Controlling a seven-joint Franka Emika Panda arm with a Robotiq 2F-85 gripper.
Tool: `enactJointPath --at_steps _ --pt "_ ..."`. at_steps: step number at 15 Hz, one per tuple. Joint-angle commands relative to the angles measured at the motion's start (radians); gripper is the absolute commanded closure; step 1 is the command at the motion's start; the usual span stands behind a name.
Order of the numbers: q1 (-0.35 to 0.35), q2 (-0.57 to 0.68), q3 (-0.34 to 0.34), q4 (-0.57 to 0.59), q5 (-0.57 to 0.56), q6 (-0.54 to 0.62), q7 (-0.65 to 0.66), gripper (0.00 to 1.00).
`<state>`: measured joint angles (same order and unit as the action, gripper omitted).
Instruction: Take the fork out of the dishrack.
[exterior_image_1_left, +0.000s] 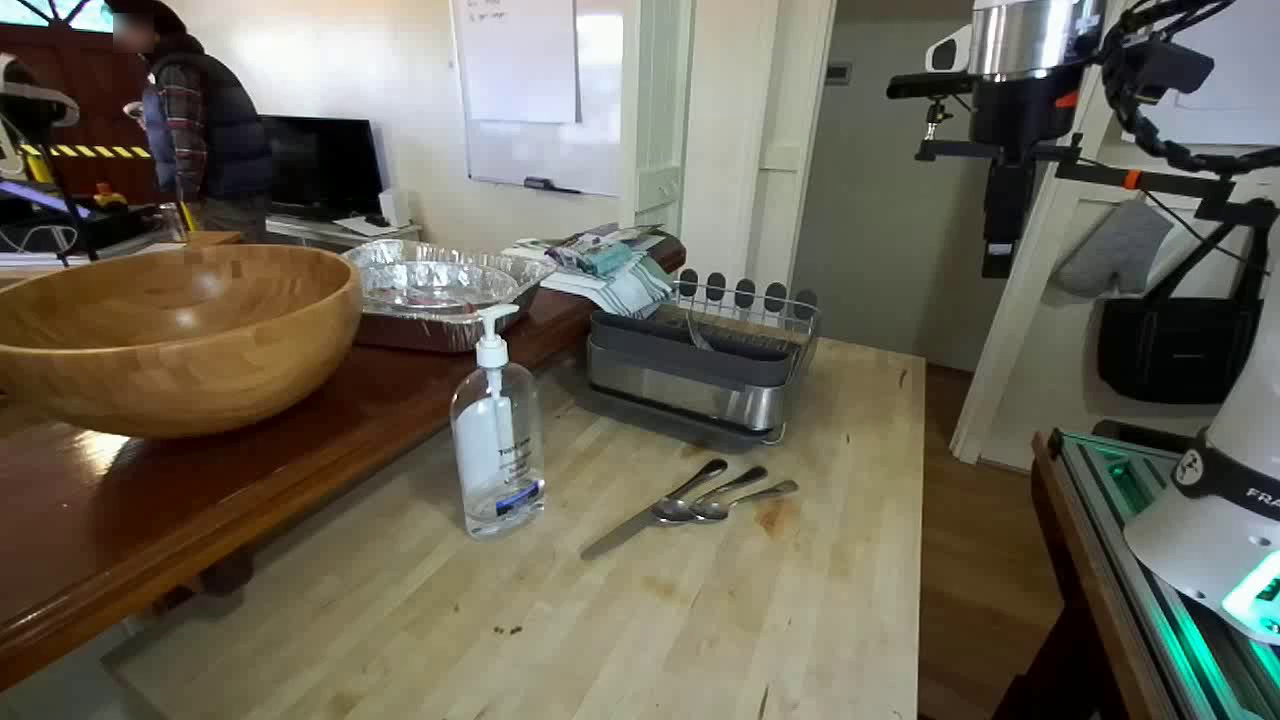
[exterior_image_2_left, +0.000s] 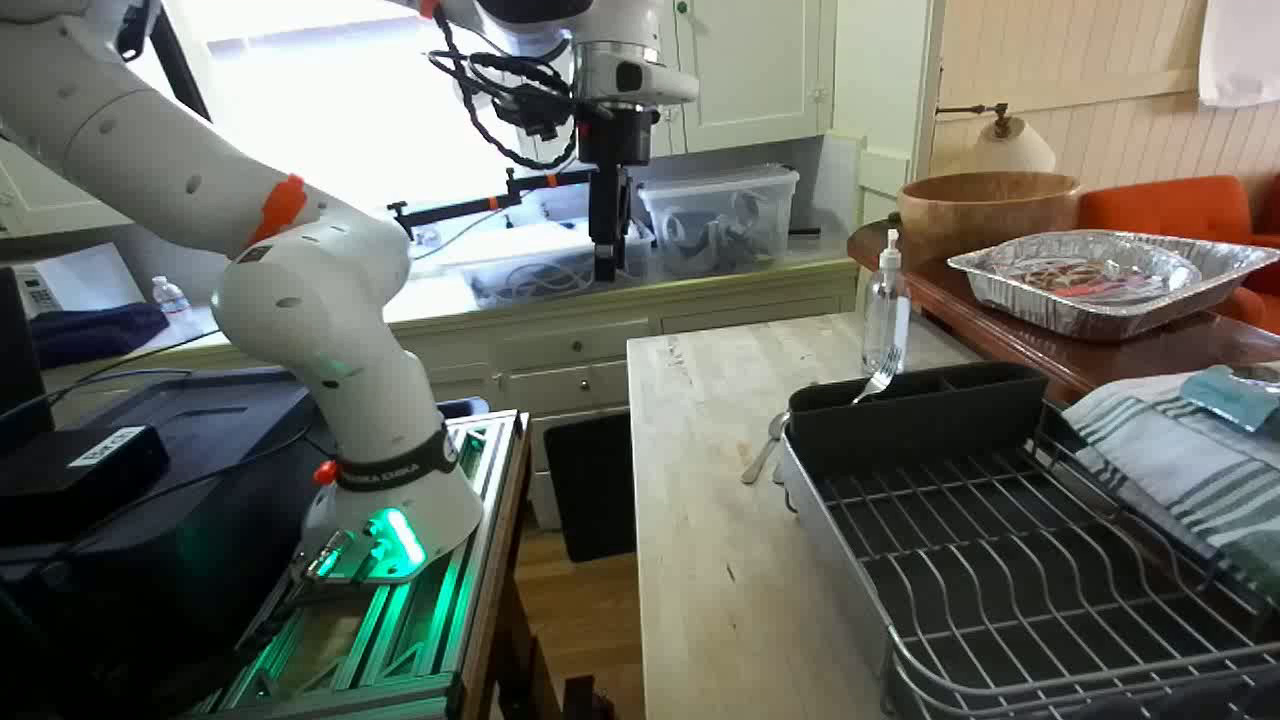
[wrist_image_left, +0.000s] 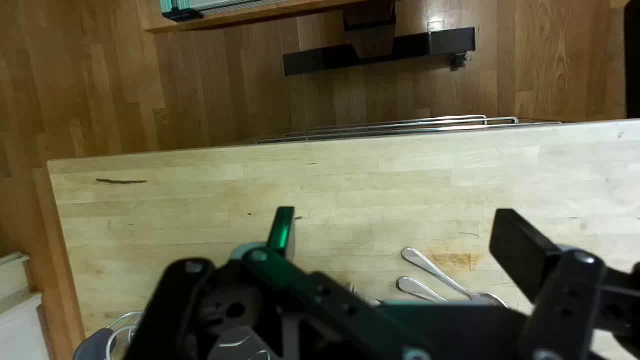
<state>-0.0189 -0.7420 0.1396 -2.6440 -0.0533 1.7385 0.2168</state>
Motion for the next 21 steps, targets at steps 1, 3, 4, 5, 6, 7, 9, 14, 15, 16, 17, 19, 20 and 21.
enactJointPath --at_steps 1,3,4,5,6,7,9,14,15,16,17,19,20,21 --pt "0.01 0.001 -0.009 0.001 -0.005 -0.002 0.006 0.0" --pt "0.01 0.001 -0.009 0.001 -0.005 -0.002 0.006 0.0" --pt "0.01 0.001 -0.009 0.001 -0.005 -0.002 0.006 0.0" --pt "0.01 0.002 -0.009 0.001 -0.005 -0.002 0.006 0.0" --pt "0.01 0.001 -0.009 0.001 -0.005 -0.002 0.006 0.0" --pt "0.007 0.01 -0.009 0.007 -0.009 -0.006 0.005 0.0" --pt "-0.008 0.038 -0.016 0.02 -0.012 0.018 0.019 0.0" --pt "-0.037 0.133 -0.029 0.068 -0.044 0.136 0.022 0.0" --pt "-0.042 0.152 -0.025 0.075 -0.054 0.157 0.027 0.0" --pt "-0.043 0.177 -0.023 0.086 -0.062 0.179 0.028 0.0" --pt "-0.044 0.2 -0.021 0.092 -0.073 0.208 0.032 0.0" --pt "-0.043 0.251 -0.022 0.111 -0.088 0.255 0.038 0.0" --pt "-0.045 0.28 -0.02 0.12 -0.099 0.283 0.049 0.0" --pt "-0.047 0.303 -0.018 0.128 -0.113 0.303 0.06 0.0"
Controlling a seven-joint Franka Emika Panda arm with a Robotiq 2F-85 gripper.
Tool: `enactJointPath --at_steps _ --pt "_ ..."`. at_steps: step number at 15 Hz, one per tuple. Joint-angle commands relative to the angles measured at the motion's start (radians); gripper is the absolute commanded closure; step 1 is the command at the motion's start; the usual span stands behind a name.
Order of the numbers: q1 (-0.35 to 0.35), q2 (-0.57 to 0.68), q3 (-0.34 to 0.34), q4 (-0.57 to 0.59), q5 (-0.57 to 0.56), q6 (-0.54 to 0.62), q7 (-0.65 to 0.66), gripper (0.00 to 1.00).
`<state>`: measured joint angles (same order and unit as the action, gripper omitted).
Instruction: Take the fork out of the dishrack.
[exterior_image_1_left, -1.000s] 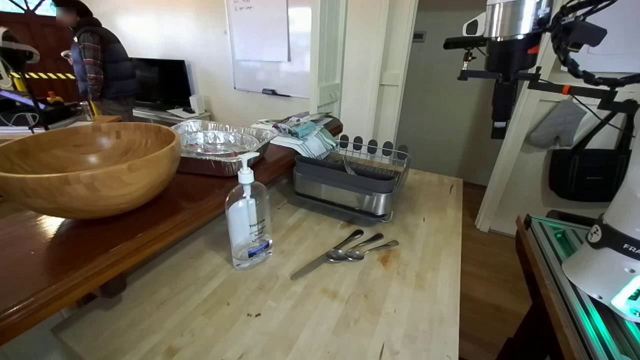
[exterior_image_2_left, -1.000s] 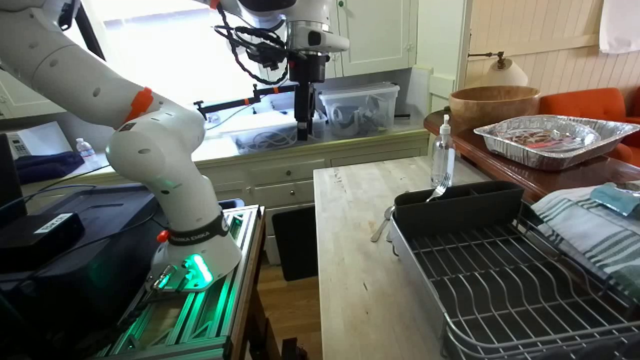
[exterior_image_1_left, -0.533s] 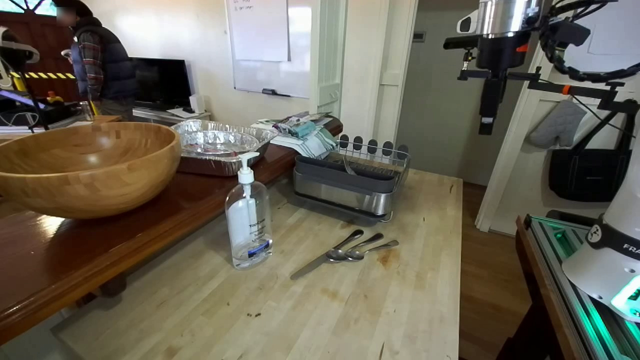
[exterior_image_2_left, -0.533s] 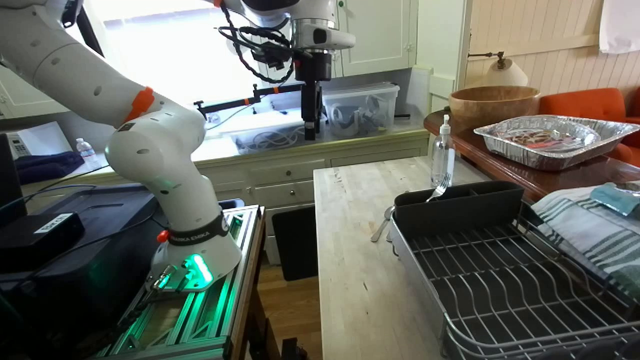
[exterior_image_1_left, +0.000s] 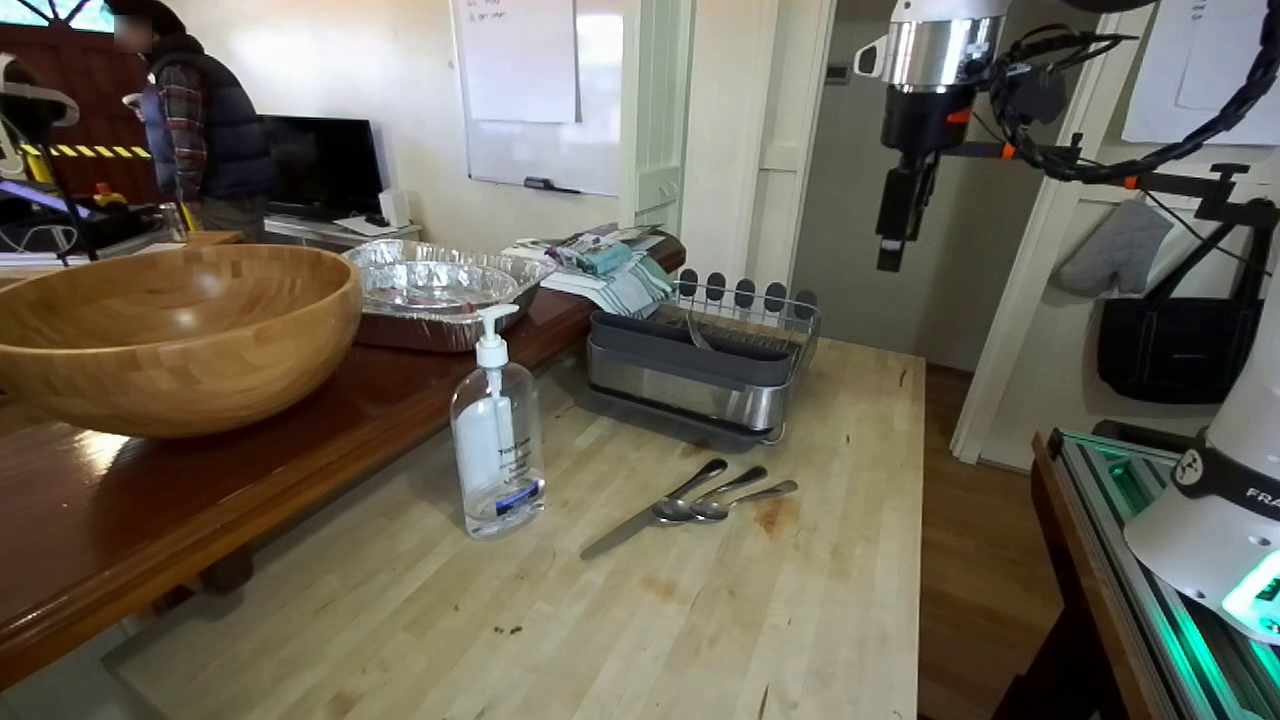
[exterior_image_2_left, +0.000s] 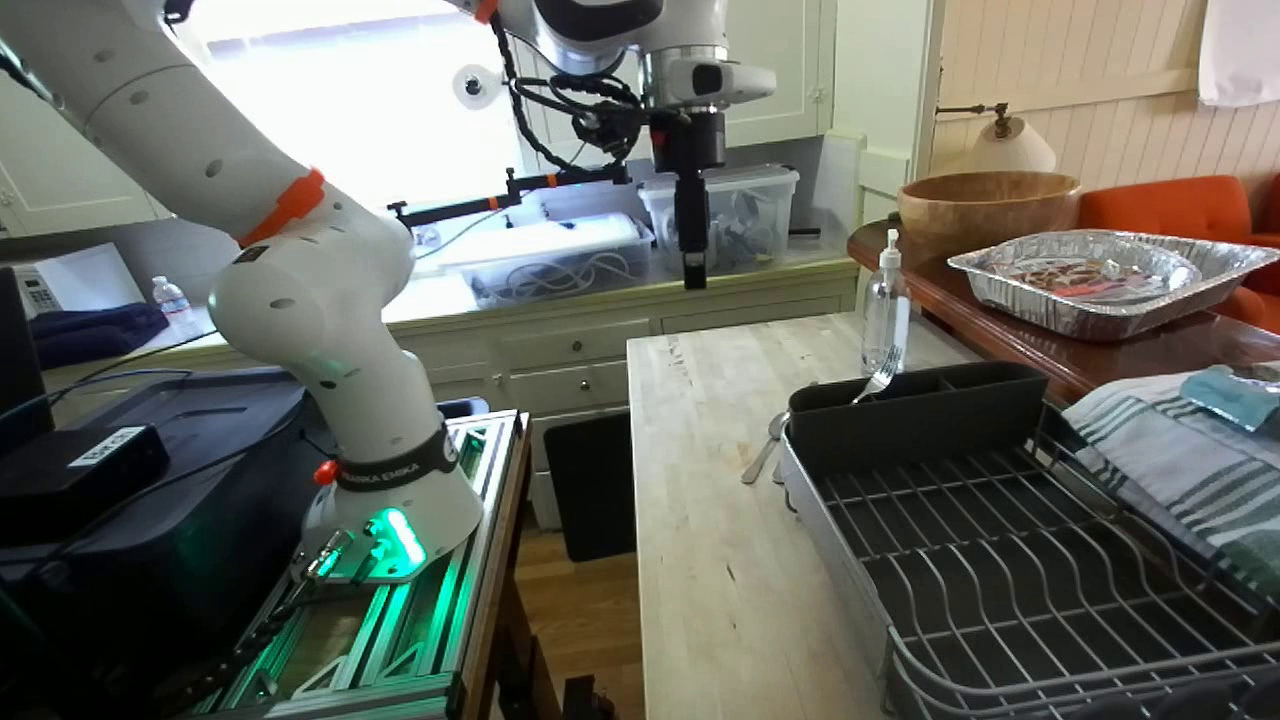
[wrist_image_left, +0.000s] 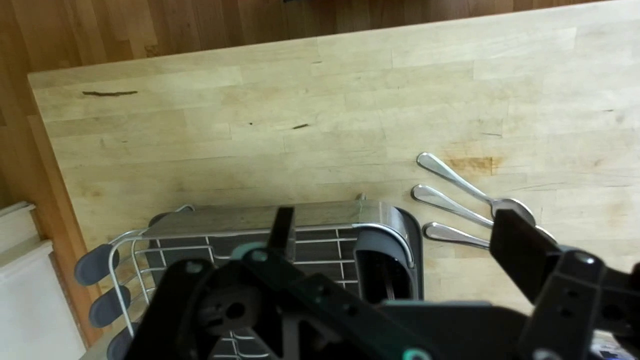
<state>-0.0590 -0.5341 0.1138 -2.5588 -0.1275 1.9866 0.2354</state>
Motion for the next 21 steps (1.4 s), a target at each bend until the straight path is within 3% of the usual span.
enactJointPath --at_steps 1,14,18,21 --pt "-0.011 0.121 0.012 0.053 -0.056 0.08 0.058 0.0" --pt "0.001 0.388 -0.006 0.184 -0.099 0.254 0.205 0.0" --pt "0.009 0.434 -0.013 0.209 -0.114 0.266 0.263 0.0" --pt "0.018 0.416 -0.024 0.199 -0.094 0.255 0.231 0.0"
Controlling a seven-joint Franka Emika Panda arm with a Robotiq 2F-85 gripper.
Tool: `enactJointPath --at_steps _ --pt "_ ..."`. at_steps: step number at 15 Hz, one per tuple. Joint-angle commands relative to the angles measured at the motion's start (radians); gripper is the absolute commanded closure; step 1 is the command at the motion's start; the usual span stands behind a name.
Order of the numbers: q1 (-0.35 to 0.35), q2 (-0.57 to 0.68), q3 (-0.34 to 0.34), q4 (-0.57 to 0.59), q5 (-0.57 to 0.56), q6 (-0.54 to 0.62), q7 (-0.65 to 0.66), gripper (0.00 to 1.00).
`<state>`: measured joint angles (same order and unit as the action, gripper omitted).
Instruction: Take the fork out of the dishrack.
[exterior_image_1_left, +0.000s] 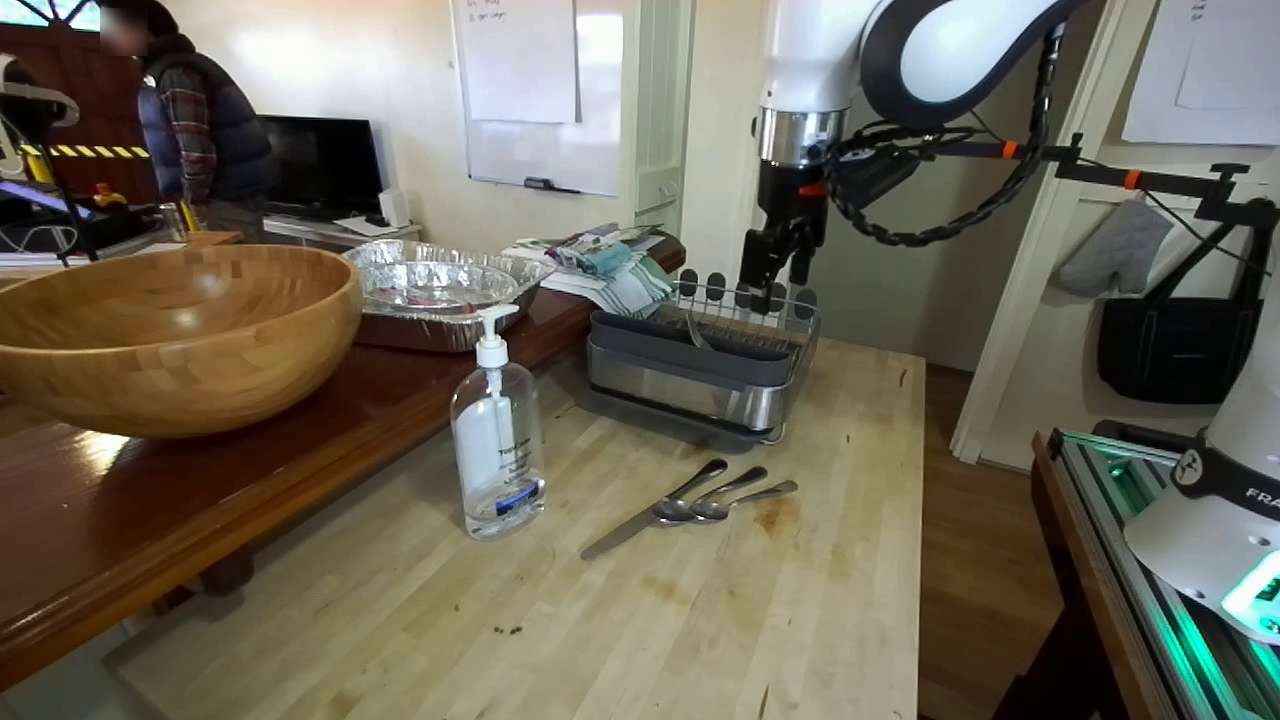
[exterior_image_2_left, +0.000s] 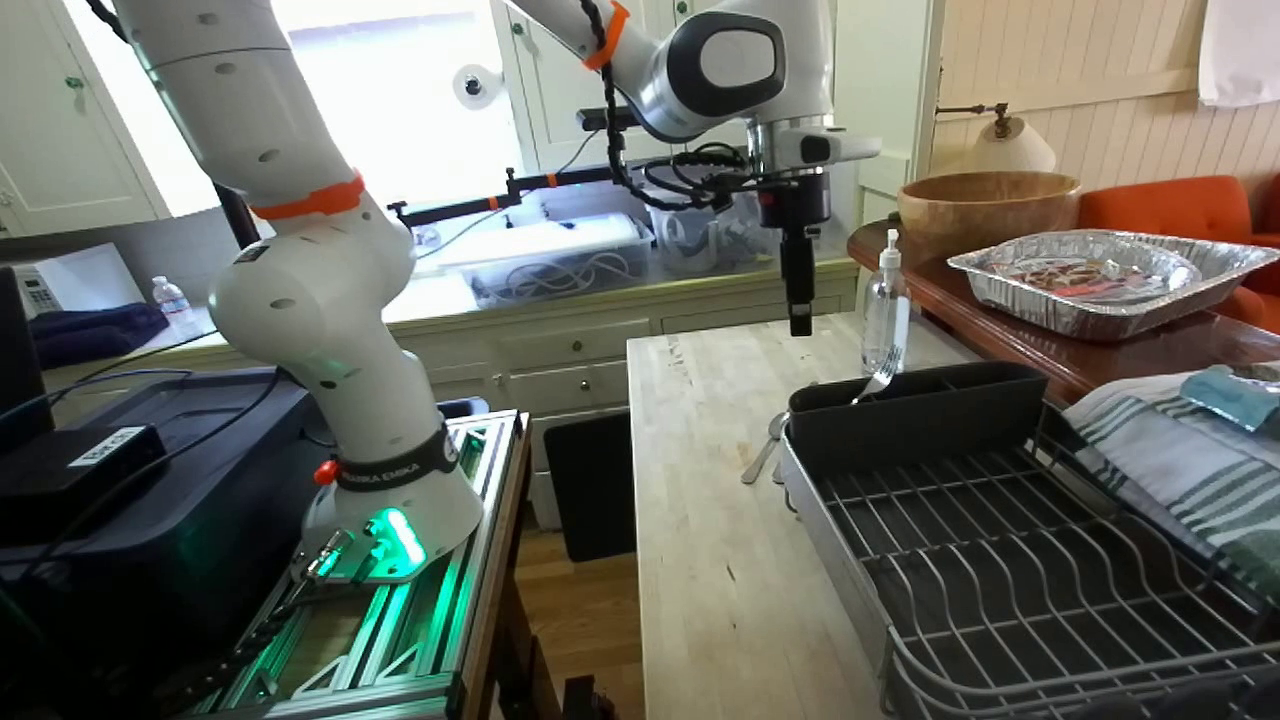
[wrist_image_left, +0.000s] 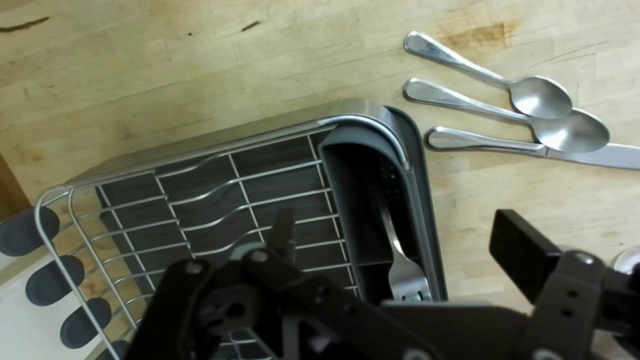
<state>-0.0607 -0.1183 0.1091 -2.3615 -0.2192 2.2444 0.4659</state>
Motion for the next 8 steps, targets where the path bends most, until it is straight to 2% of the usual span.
enactJointPath --at_steps 1,8 --pt "0.02 0.004 -0.02 0.005 -0.002 -0.003 0.003 0.0" --pt "0.014 0.047 -0.038 0.03 0.009 0.024 0.016 0.0"
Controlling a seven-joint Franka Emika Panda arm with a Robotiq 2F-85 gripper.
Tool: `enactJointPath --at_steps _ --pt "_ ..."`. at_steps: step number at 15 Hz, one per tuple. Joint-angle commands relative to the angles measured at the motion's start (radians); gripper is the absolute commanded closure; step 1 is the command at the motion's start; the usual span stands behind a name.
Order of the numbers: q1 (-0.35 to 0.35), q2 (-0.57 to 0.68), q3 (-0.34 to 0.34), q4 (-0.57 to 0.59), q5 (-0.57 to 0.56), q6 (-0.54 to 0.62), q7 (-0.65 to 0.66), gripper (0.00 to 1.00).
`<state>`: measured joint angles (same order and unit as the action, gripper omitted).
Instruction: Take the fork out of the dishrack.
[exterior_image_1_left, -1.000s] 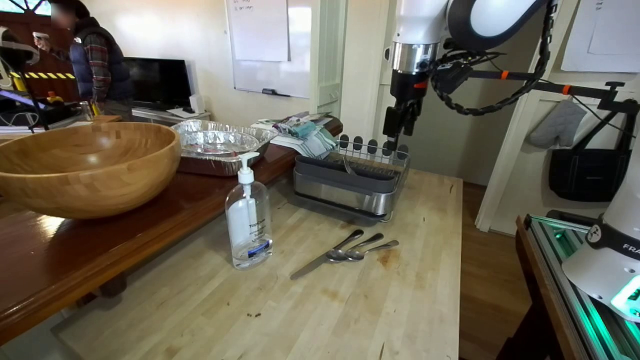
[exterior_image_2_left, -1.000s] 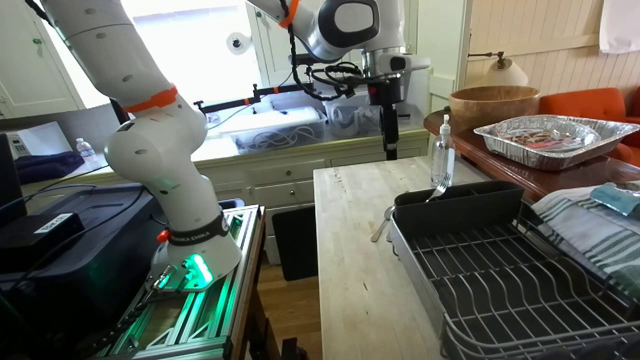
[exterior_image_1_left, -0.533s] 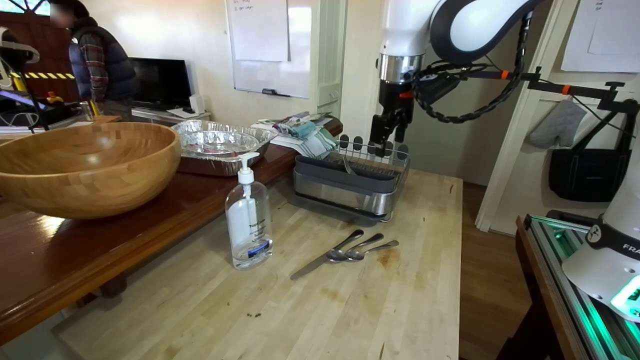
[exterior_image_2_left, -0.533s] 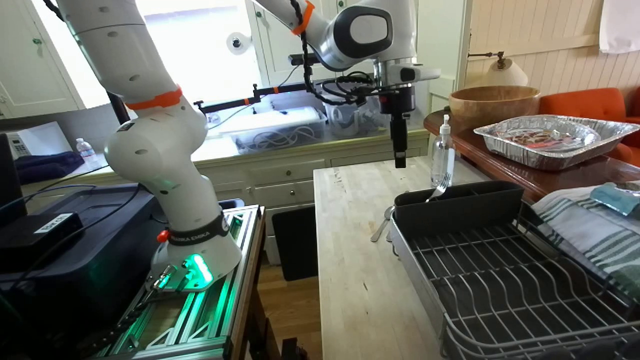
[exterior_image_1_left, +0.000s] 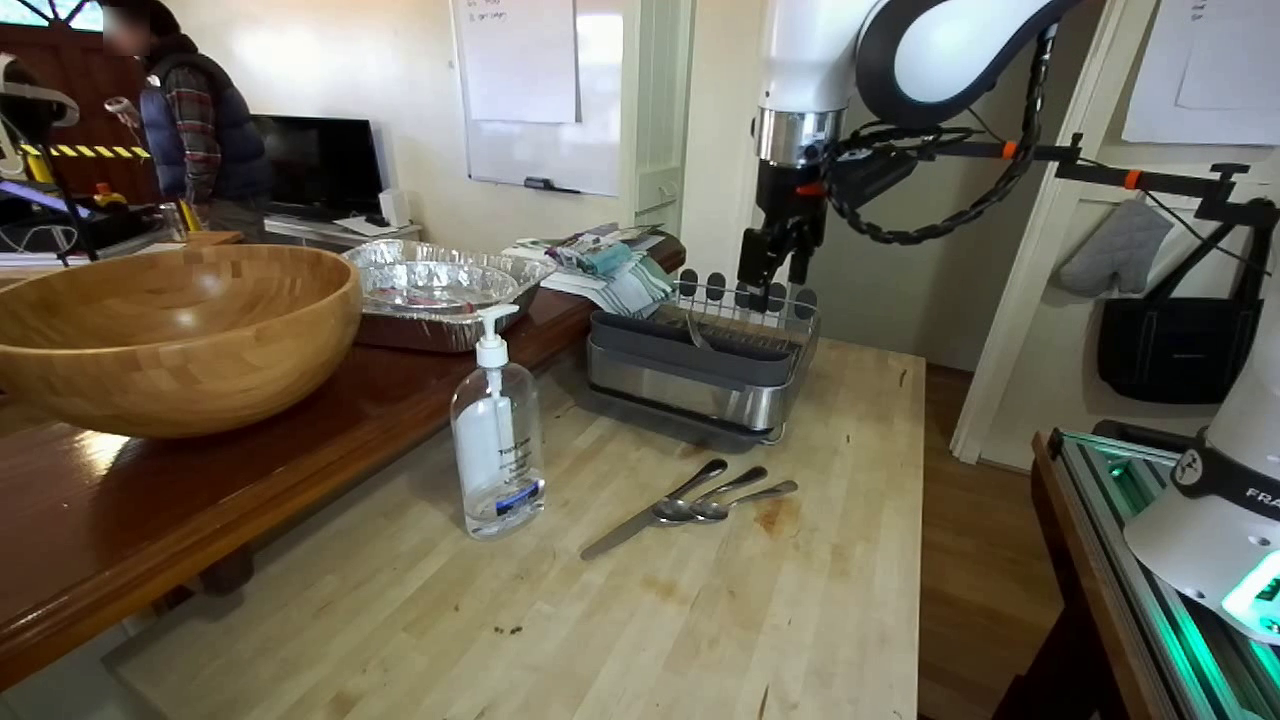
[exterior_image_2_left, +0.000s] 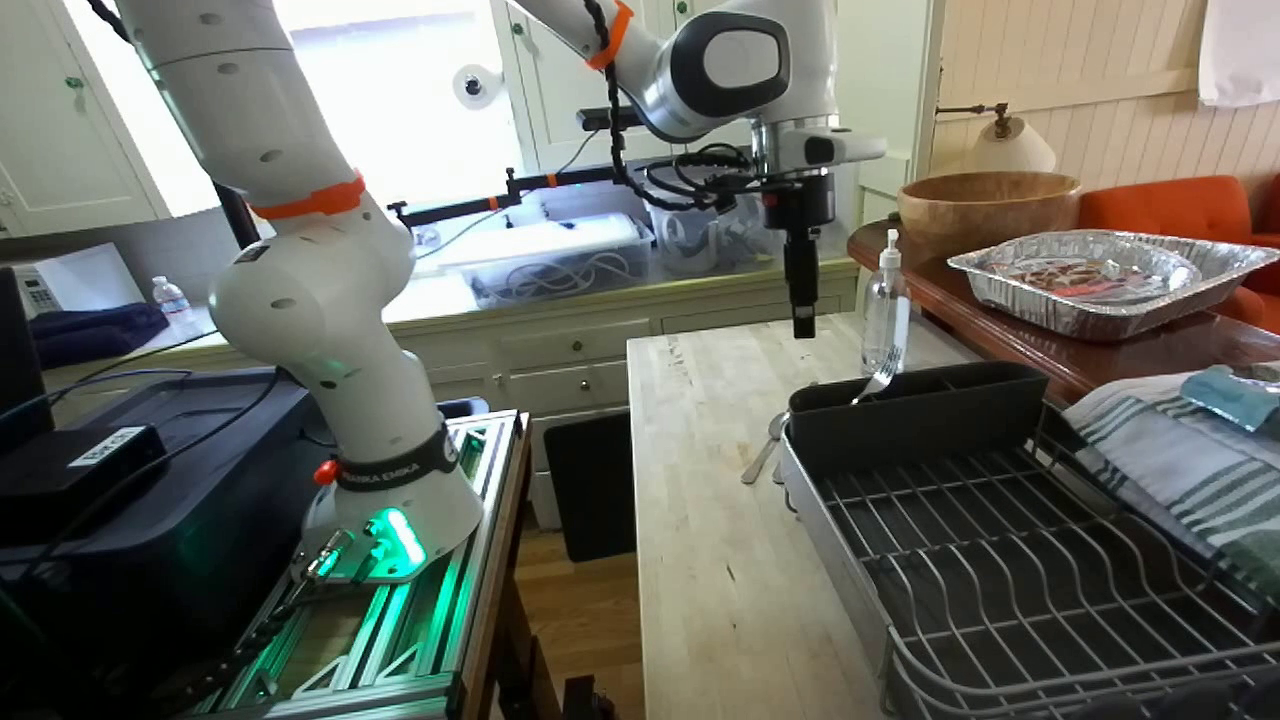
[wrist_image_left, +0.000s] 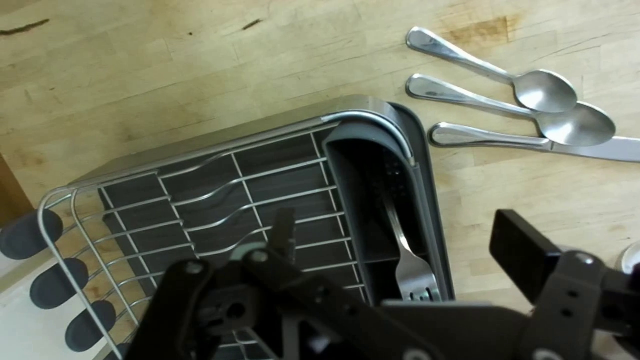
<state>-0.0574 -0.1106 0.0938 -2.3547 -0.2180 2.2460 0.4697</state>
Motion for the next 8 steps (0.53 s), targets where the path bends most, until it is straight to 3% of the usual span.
enactJointPath --at_steps 1,8 --pt "0.011 0.049 -0.027 0.024 0.006 0.039 0.008 0.0" --pt "0.027 0.126 -0.043 0.035 0.019 0.211 0.004 0.0"
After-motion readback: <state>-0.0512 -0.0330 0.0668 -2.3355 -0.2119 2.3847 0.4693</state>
